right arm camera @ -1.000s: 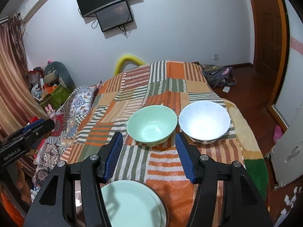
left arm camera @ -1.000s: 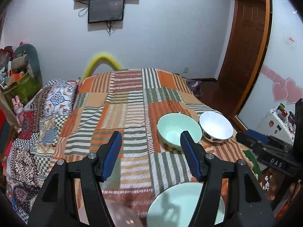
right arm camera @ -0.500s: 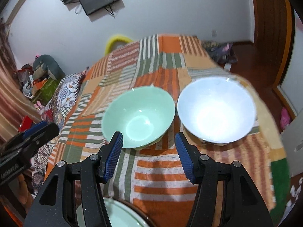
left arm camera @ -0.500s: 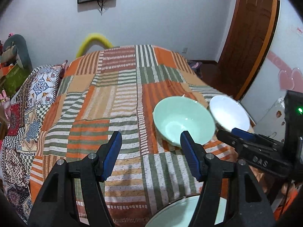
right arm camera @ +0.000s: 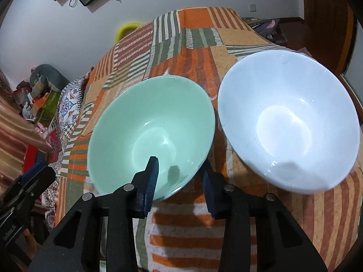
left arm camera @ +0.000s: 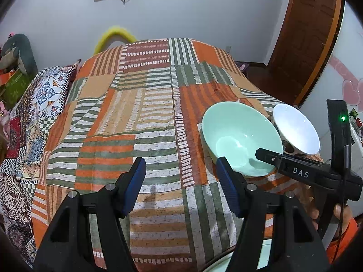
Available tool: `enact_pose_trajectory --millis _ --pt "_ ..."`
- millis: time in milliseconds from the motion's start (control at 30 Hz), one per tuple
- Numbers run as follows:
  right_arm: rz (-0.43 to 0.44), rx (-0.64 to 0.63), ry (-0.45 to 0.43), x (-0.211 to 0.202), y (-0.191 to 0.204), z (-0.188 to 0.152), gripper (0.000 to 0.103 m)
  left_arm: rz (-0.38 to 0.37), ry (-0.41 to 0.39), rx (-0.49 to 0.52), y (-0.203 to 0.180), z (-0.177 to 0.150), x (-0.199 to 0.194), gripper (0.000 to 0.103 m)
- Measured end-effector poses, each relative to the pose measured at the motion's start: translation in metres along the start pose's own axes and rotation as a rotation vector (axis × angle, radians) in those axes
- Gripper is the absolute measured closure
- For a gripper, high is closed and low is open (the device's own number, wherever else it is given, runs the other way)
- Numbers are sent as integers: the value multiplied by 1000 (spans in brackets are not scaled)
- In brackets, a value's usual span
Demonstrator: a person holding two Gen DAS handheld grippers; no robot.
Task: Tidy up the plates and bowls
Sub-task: 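Move both tools forward to the rim of the pale green bowl, then close the left tool on the green bowl rim while the right tool supports it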
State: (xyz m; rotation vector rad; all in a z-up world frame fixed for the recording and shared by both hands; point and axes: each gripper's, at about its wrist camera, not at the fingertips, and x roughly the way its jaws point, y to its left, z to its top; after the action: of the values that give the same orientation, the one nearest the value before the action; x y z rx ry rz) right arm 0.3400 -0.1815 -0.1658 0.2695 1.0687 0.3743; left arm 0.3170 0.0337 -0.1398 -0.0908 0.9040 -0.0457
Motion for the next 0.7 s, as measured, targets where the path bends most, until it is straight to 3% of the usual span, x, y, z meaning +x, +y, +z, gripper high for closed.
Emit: enact_pose_trajectory --millis 233,600,700 --pt "-36 -93 2 -2 5 -6 77 -19 29 -7 -7 3 15 39" --pt "24 -127 7 -9 4 -12 78 -28 93 -2 -25 12 55 40" --pt "20 -132 1 -7 7 -12 78 -26 102 22 -34 16 66 56"
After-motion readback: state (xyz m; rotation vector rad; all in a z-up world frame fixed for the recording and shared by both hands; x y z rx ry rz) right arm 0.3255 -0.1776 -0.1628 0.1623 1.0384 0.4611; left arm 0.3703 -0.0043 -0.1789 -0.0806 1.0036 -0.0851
